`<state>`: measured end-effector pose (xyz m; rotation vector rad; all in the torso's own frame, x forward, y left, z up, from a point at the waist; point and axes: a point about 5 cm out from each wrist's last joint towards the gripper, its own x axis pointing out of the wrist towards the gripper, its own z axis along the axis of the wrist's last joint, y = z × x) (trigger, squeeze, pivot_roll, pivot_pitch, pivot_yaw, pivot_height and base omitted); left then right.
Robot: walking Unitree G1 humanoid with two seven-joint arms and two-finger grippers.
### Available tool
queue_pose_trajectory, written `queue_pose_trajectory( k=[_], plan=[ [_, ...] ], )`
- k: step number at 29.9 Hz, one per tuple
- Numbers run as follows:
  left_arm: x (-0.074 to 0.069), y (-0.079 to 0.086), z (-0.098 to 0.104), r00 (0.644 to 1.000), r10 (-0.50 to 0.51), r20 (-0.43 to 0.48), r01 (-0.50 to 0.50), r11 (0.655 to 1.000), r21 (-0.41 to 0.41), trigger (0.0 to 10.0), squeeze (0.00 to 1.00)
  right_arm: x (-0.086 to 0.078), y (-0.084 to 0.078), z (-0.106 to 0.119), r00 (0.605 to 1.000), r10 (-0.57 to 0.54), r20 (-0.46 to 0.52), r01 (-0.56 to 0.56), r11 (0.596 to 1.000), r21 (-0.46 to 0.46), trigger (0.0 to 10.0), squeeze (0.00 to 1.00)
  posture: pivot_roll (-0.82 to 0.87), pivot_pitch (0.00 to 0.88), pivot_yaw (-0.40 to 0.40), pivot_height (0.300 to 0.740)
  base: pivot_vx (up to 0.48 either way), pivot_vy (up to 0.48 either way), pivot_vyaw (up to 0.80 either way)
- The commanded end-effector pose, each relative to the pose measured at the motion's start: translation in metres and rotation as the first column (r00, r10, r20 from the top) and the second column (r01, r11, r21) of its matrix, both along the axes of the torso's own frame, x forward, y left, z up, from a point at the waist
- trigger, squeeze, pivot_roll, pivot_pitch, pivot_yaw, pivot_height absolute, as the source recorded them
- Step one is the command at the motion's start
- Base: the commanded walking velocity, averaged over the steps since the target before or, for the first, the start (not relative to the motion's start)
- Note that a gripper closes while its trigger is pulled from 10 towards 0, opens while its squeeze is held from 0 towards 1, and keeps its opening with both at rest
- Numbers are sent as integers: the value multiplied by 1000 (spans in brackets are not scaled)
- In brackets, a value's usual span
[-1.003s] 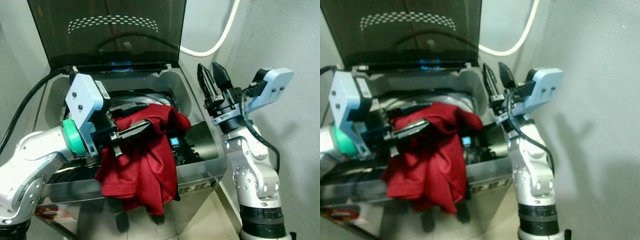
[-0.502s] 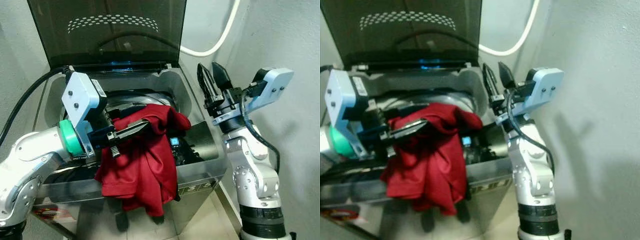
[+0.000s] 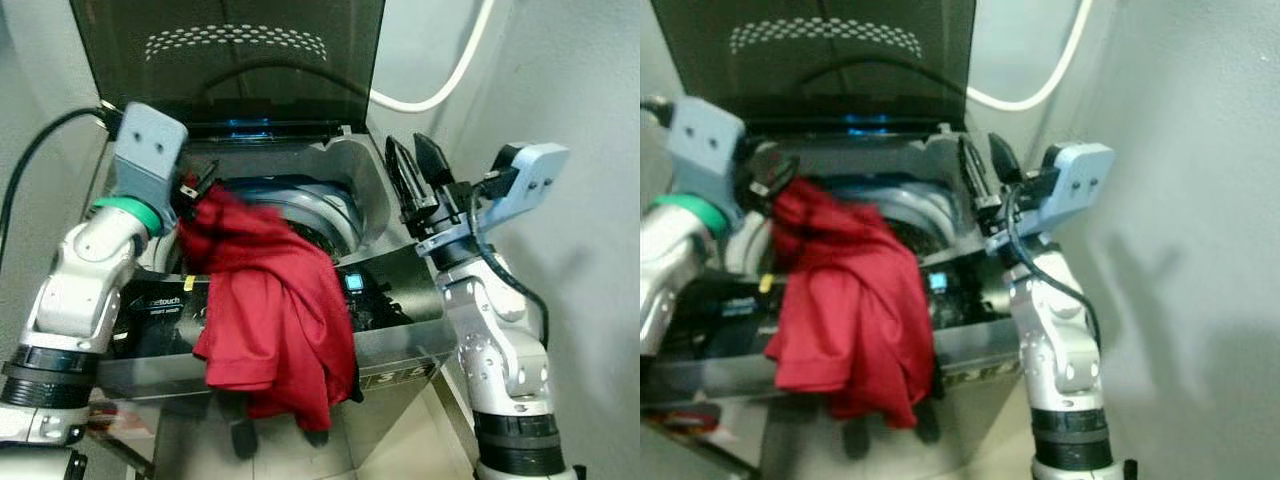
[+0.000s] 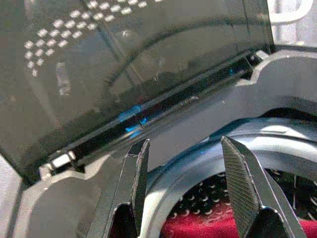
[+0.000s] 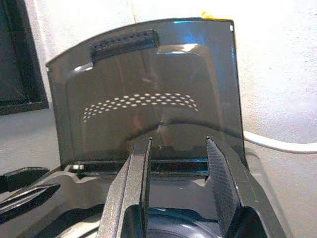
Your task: Clothes washing
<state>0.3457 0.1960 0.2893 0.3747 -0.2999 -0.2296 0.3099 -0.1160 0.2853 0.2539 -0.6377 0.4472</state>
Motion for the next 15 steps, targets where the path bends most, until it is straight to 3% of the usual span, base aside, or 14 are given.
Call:
queue_pose_trajectory(
  k=[1,2,5,6,7,8,9,10,11,15],
  plan=[
    [-4,0,0,1000,-23,6,23,1000,-4,10000,0,-2,-1,0,1000,0,9,0,1000,-1,10000,0,0,90,13,740,0,0,0],
    [-4,0,0,1000,-23,6,23,1000,-4,10000,0,-2,-1,0,1000,0,9,0,1000,-1,10000,0,0,90,13,740,0,0,0],
    [-21,-11,4,978,-208,-9,209,976,56,10000,0,-2,1,0,1000,6,10,-6,1000,-1,10000,0,4,92,13,740,0,0,0],
    [-21,-11,4,978,-208,-9,209,976,56,10000,0,-2,1,0,1000,6,10,-6,1000,-1,10000,0,4,92,13,740,0,0,0],
    [-28,-15,4,965,-262,-21,263,961,91,10000,75,-2,1,0,1000,6,10,-6,1000,-1,10000,0,4,92,13,740,0,0,0],
    [-28,-15,4,965,-262,-21,263,961,91,10000,75,-2,1,0,1000,6,10,-6,1000,-1,10000,0,4,92,13,740,0,0,0],
    [-28,-16,4,959,-284,-15,284,952,118,10000,239,-2,1,0,1000,7,11,-7,1000,-1,10000,0,4,92,13,740,0,0,0],
    [-28,-16,4,959,-284,-15,284,952,118,10000,239,-2,1,0,1000,7,11,-7,1000,-1,10000,0,4,92,13,740,0,0,0],
    [-30,-15,5,958,-286,2,283,950,133,10000,1000,-1,0,-1,1000,4,9,-4,1000,1,10000,0,4,94,16,740,0,0,0],
    [-35,-12,8,957,-286,45,277,949,151,10000,1000,-2,0,-2,1000,1,6,-1,1000,3,10000,0,14,95,16,740,0,0,0]
  ],
)
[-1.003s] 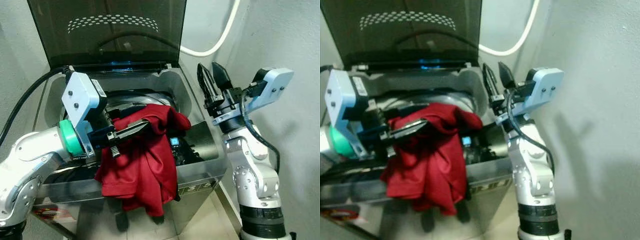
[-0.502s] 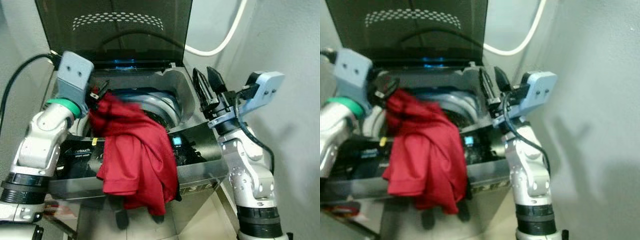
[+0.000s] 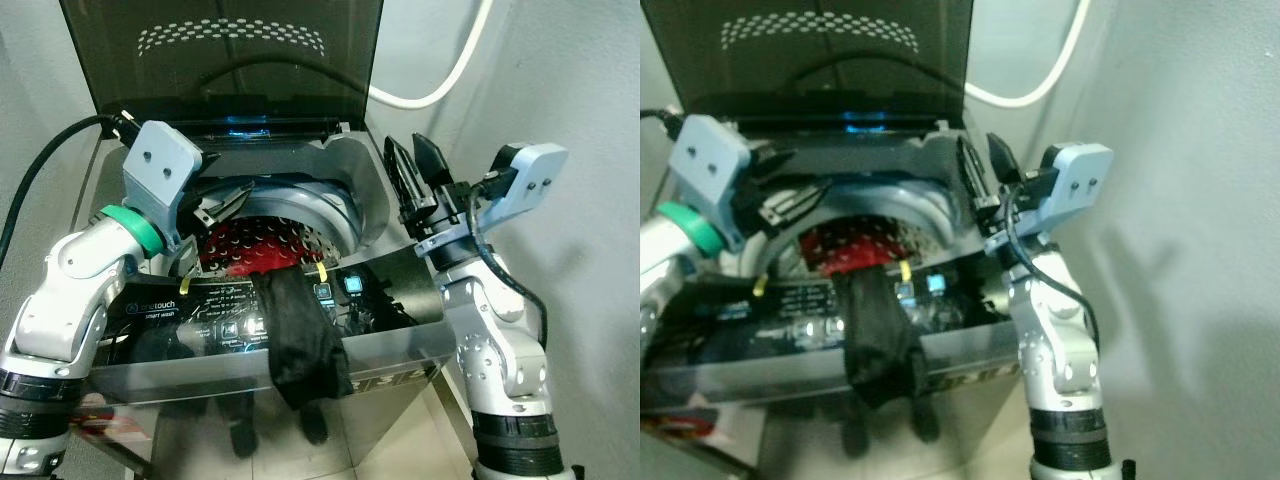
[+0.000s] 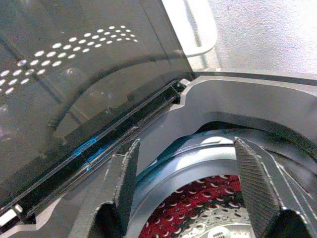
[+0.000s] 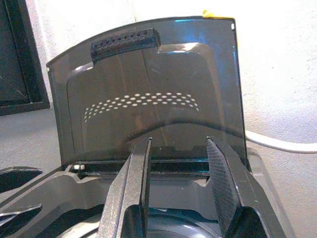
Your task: Clothes washing
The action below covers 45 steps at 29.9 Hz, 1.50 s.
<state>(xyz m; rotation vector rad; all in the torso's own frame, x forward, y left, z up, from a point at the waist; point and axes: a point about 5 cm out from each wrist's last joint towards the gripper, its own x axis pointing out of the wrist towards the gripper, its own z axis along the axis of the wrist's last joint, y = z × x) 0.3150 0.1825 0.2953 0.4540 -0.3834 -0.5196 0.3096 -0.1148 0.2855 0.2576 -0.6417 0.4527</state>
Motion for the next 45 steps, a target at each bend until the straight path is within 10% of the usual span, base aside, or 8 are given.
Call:
queue_pose_trajectory(
  k=[1,6,7,12,14,20,31,45],
  plan=[
    [-5,1,2,1000,-4,26,4,1000,23,10000,1000,-1,-2,-2,1000,-5,2,5,1000,1,10000,0,14,95,16,740,0,0,0],
    [-13,-6,3,997,-65,29,64,997,32,10000,1000,-1,-1,-2,1000,0,0,0,1000,2,10000,0,24,94,12,740,0,0,0],
    [-21,-14,0,992,-128,7,128,991,35,10000,0,0,0,-2,1000,4,1,-4,1000,3,10000,0,24,94,12,740,0,0,0],
    [-34,-30,-8,970,-240,-29,242,969,58,10000,0,1,1,-3,1000,9,0,-9,1000,4,10000,0,25,91,10,740,0,0,0],
    [-51,-56,-24,904,-413,-111,421,905,60,10000,0,1,1,-4,1000,10,-5,-10,1000,3,10000,0,25,91,10,740,0,0,0],
    [-57,-61,-31,873,-459,-168,474,878,66,10000,0,0,1,-5,1000,10,-6,-10,1000,2,10000,0,25,91,10,740,0,0,0],
    [-66,-17,-48,850,-355,-389,464,855,233,10000,0,-1,-2,-6,1000,-1,-11,1,1000,-2,10000,0,17,93,14,740,0,0,0],
    [-47,-19,-69,811,-363,-460,509,824,248,10000,0,1,3,-6,1000,16,-12,-16,1000,-3,10000,0,18,98,6,740,0,0,0]
  ],
)
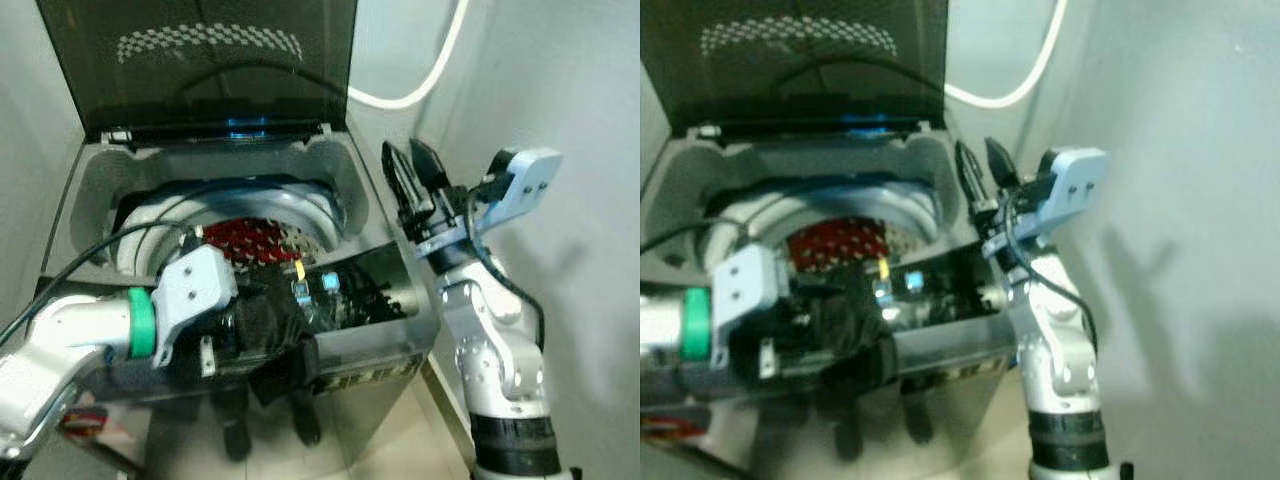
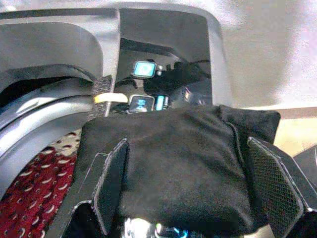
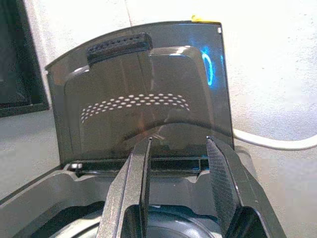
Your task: Clothes washing
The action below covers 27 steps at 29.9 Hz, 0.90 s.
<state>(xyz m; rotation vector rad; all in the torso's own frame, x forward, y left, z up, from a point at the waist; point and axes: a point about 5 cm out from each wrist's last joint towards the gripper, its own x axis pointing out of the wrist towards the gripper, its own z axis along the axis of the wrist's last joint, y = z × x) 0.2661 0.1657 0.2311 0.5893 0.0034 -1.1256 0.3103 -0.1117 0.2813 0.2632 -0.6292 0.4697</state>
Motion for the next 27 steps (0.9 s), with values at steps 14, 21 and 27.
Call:
queue_pose_trajectory(
  k=[14,21,27],
  plan=[
    [24,-3,-28,999,-9,-49,12,998,65,0,0,-1,-2,0,1000,-12,6,12,1000,-4,10000,0,-3,91,12,740,0,0,0],
    [22,1,-32,999,-11,-44,14,998,62,0,0,0,-2,0,1000,-10,8,10,1000,-6,10000,0,1,87,8,740,0,0,0],
    [26,3,-32,1000,17,-15,-17,999,46,0,0,0,-2,0,1000,-6,10,6,1000,-7,10000,0,2,83,5,740,0,0,0]
  ],
)
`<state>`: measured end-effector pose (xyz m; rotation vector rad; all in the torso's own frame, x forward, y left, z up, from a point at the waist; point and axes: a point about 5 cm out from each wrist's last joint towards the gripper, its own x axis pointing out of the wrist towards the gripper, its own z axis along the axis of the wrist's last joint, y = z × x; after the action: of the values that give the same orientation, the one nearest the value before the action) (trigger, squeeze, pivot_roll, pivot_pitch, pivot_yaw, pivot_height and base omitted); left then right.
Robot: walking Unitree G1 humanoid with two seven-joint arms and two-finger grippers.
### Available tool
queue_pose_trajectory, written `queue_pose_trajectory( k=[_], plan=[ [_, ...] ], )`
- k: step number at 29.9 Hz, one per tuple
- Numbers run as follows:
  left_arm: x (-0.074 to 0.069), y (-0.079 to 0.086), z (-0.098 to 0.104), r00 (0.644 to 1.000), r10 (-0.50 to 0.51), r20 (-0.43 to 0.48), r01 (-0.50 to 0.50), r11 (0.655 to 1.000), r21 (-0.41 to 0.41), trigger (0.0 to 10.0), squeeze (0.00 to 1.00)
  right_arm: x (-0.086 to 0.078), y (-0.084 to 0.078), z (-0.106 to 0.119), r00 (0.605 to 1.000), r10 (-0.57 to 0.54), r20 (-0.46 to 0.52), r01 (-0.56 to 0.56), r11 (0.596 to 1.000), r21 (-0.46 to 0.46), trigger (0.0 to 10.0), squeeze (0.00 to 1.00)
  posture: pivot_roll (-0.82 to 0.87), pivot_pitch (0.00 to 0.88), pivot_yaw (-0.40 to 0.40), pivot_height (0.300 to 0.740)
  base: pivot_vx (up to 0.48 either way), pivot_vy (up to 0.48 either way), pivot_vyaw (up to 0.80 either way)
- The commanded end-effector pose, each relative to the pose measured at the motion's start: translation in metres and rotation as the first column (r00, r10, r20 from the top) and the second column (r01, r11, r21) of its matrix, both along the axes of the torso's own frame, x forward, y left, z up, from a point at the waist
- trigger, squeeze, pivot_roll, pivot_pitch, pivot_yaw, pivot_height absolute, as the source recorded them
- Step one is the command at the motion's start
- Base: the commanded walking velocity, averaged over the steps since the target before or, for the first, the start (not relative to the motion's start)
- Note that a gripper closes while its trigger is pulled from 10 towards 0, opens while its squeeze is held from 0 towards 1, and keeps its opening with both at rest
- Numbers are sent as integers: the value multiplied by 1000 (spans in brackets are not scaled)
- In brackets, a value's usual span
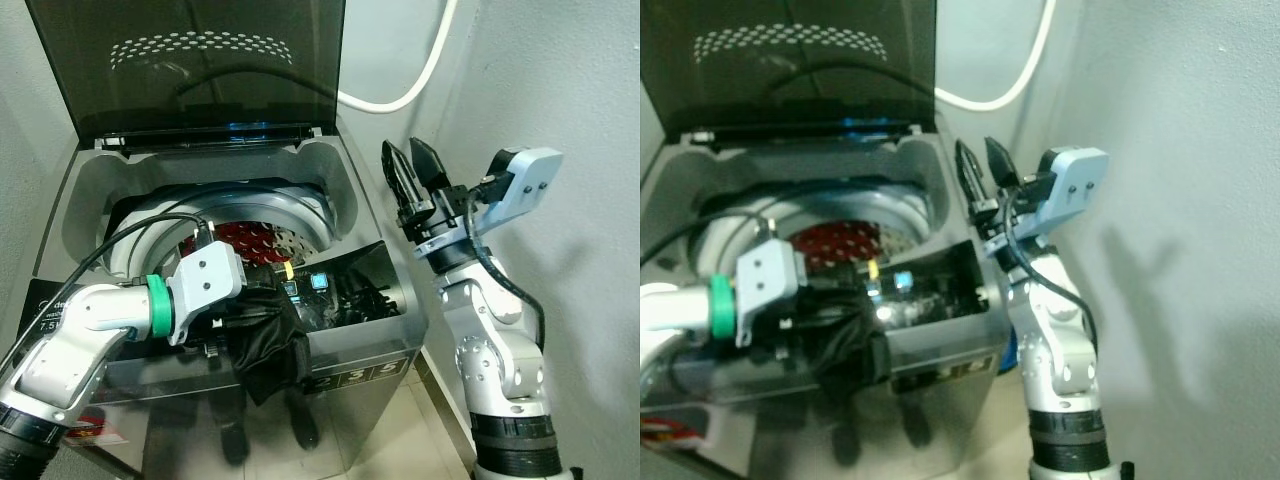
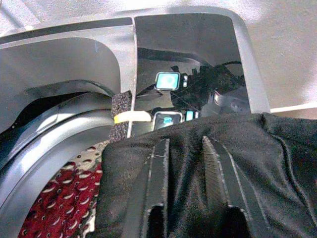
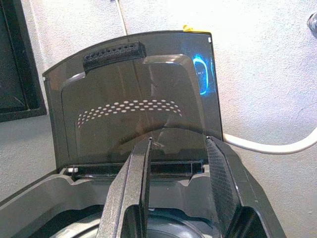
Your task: Clothes washing
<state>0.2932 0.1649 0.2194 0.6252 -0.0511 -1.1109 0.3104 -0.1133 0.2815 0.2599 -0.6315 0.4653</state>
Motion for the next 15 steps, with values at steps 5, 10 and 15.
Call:
queue_pose_trajectory(
  k=[5,10,15],
  plan=[
    [17,6,-4,982,173,75,-169,984,-47,0,0,0,2,-2,1000,15,-1,-15,999,-33,10000,0,2,83,5,740,0,0,0],
    [46,28,39,797,539,272,-437,826,-357,10000,0,-1,4,-13,999,22,-25,-24,994,-103,10000,0,-5,83,8,740,0,0,0],
    [53,47,60,645,699,308,-517,696,-498,10000,0,-1,4,-15,999,22,-32,-25,994,-102,10000,0,-5,83,8,740,0,0,0]
  ],
)
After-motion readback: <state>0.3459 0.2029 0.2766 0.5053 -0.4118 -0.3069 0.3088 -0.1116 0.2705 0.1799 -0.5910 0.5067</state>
